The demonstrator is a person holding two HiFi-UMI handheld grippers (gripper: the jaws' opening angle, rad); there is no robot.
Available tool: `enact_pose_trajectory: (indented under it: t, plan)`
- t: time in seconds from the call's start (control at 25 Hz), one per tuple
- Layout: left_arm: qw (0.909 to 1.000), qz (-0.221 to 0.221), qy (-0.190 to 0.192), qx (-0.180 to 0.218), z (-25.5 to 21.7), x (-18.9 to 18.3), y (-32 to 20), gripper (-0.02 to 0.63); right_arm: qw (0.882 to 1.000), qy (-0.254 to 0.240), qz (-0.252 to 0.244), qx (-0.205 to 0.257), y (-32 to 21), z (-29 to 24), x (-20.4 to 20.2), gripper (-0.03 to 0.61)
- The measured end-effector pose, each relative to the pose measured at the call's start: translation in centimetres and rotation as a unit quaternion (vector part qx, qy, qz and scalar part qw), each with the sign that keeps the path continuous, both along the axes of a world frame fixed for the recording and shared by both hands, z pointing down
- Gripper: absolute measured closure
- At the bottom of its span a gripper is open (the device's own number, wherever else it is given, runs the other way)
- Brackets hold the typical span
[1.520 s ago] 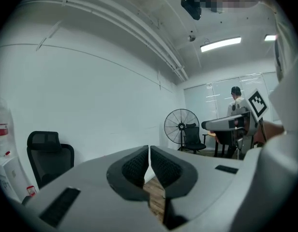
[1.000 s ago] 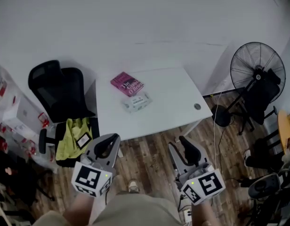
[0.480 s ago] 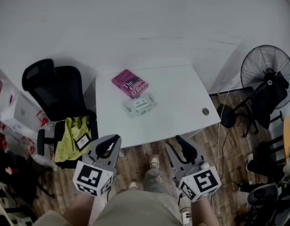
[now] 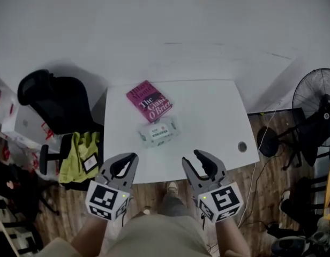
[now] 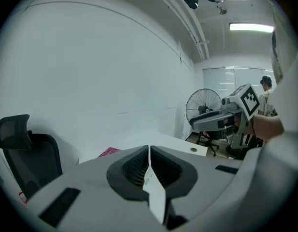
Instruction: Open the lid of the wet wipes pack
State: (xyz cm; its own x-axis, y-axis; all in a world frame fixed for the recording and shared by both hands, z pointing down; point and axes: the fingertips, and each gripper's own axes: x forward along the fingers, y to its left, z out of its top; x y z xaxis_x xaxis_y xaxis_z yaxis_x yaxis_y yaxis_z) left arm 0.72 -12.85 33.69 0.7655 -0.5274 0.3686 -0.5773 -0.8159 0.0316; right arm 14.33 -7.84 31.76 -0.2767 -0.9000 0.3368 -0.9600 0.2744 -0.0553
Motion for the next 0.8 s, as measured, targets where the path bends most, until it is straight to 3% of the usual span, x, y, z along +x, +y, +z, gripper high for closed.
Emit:
enact_pose_trajectory:
  t: [0.16, 0.32, 0.8]
  plan:
    - [0.9984, -0.039, -0.016, -0.037, 3.7, 2.0, -3.6, 0.583, 0.997, 0.032, -0.047, -0.043, -4.8, 2.7, 2.8, 0.414]
    - [0.9937, -0.079, -0.038, -0.07, 6.8, 3.4, -6.2, 0.583, 0.991, 0.054, -0.111, -0.044, -9.0, 5.2, 3.9, 0.414]
    - [0.9836, -0.117, -0.081, -0.111, 13.2, 5.5, -10.7, 0.583, 0.953, 0.17, -0.239, -0.075, -15.3, 13.5, 2.9, 0.414]
